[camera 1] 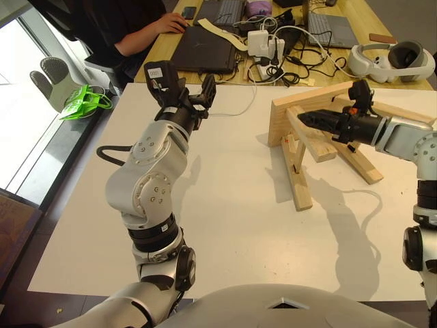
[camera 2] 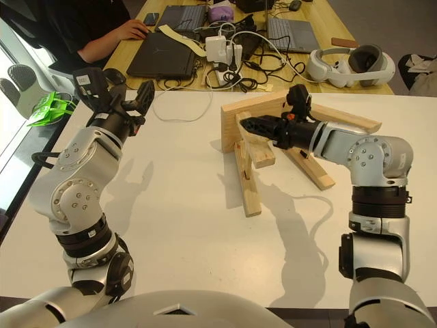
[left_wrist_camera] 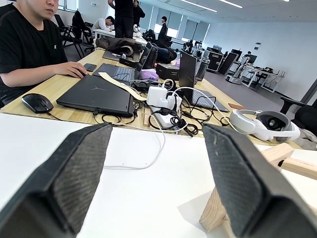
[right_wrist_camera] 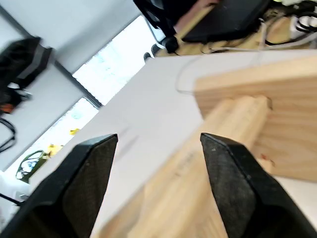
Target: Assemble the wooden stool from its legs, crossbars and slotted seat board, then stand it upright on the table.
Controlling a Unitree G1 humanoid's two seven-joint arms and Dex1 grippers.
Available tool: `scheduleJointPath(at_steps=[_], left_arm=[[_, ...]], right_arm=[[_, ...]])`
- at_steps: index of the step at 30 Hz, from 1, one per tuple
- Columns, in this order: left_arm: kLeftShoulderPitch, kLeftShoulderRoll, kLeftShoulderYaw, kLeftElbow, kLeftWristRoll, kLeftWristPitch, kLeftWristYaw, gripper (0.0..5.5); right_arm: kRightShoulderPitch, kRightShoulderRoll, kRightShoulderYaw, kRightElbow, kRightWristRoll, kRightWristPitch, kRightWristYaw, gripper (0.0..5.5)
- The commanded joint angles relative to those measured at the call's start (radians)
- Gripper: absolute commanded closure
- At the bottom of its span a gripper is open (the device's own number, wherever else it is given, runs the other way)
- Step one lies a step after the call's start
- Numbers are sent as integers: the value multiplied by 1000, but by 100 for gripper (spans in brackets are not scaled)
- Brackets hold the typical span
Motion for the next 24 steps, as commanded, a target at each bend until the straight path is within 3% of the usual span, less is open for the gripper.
scheduleJointPath(at_steps=[1, 3, 5, 9, 13, 17, 24], left_arm=[[-3, 2, -1, 2, 13, -1, 2, 211], [2, -1, 0, -4, 15, -1, 7, 211], [8, -5, 2, -12, 16, -1, 14, 211], [19, -17, 1, -24, 21, -7, 27, 211], [26, -23, -7, -28, 18, -6, 28, 211], [35, -19, -3, -42, 12, 9, 27, 211], [33, -25, -10, -42, 13, 8, 31, 211]], right_arm=[[-203, 97, -161, -19, 185, 4, -82, 241], [-340, 110, -234, 67, 210, -58, -138, 241], [-495, 55, -261, 263, 97, -203, -164, 241], [-648, -127, -112, 760, -309, -573, -130, 241], [-582, -235, 38, 1025, -580, -695, -79, 241], [-481, -302, 170, 1133, -770, -694, 159, 241], [-335, -305, 208, 1118, -839, -626, 521, 241]])
